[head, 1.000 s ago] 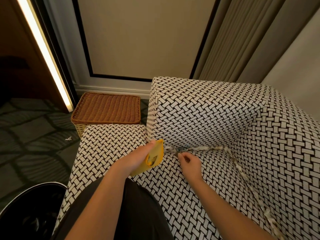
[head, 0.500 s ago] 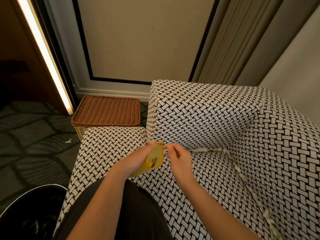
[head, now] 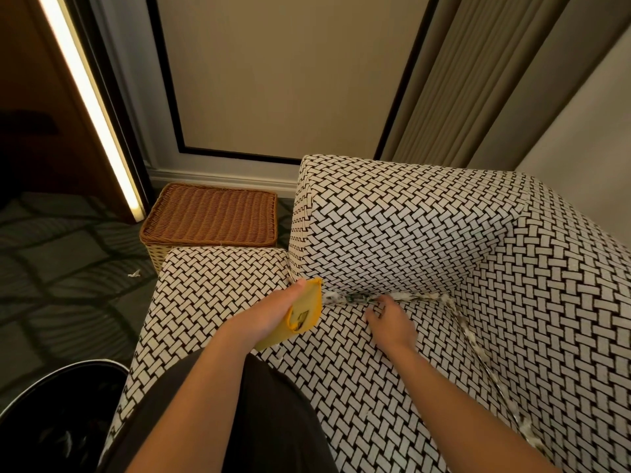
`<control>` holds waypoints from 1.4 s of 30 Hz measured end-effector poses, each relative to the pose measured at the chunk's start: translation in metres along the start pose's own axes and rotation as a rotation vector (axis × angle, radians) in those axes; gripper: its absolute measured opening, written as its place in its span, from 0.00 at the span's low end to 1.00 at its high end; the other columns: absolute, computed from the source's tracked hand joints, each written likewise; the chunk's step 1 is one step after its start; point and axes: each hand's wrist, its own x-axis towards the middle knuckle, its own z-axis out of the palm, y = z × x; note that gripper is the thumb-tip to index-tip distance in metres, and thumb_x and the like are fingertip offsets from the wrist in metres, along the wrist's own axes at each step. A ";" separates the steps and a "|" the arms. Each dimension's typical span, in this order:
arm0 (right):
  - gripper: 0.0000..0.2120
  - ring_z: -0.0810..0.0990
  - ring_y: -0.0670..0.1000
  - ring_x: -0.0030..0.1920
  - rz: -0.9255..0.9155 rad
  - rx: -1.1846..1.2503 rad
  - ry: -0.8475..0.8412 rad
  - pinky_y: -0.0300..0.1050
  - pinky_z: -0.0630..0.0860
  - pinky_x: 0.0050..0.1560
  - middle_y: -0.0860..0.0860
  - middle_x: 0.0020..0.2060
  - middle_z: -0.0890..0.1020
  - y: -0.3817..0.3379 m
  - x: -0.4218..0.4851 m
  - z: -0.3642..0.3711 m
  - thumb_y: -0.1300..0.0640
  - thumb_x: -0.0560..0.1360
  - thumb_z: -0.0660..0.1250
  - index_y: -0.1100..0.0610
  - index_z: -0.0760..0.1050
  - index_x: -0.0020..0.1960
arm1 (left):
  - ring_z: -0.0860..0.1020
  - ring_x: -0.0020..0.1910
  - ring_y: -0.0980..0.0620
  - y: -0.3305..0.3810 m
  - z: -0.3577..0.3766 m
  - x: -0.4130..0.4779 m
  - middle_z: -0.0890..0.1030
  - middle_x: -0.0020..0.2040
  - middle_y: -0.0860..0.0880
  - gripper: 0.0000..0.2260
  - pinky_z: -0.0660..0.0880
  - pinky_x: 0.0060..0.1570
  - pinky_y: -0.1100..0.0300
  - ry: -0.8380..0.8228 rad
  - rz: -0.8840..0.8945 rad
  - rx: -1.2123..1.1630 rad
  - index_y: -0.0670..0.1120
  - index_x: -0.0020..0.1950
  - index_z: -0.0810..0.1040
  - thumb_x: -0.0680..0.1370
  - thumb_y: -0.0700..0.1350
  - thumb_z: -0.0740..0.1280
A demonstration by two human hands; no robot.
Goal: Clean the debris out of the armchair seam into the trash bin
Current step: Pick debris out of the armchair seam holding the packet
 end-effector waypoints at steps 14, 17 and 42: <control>0.21 0.77 0.53 0.53 0.022 -0.198 -0.332 0.44 0.75 0.49 0.53 0.55 0.79 -0.008 0.043 -0.016 0.44 0.77 0.59 0.54 0.69 0.65 | 0.66 0.61 0.46 0.000 -0.002 0.000 0.65 0.69 0.43 0.33 0.58 0.66 0.51 -0.007 -0.025 -0.002 0.48 0.73 0.60 0.76 0.67 0.47; 0.23 0.77 0.53 0.54 0.032 -0.199 -0.428 0.45 0.76 0.54 0.53 0.58 0.78 -0.009 0.050 -0.018 0.45 0.76 0.60 0.55 0.69 0.67 | 0.65 0.54 0.49 -0.001 -0.001 0.000 0.66 0.67 0.43 0.32 0.58 0.65 0.52 -0.007 -0.018 -0.006 0.48 0.72 0.62 0.76 0.67 0.47; 0.10 0.79 0.50 0.41 -0.098 0.149 -0.170 0.47 0.77 0.46 0.50 0.42 0.82 0.013 0.028 -0.013 0.54 0.79 0.60 0.54 0.80 0.51 | 0.69 0.56 0.51 -0.006 0.005 0.011 0.71 0.57 0.50 0.30 0.61 0.58 0.55 -0.018 0.082 0.012 0.50 0.68 0.64 0.75 0.69 0.47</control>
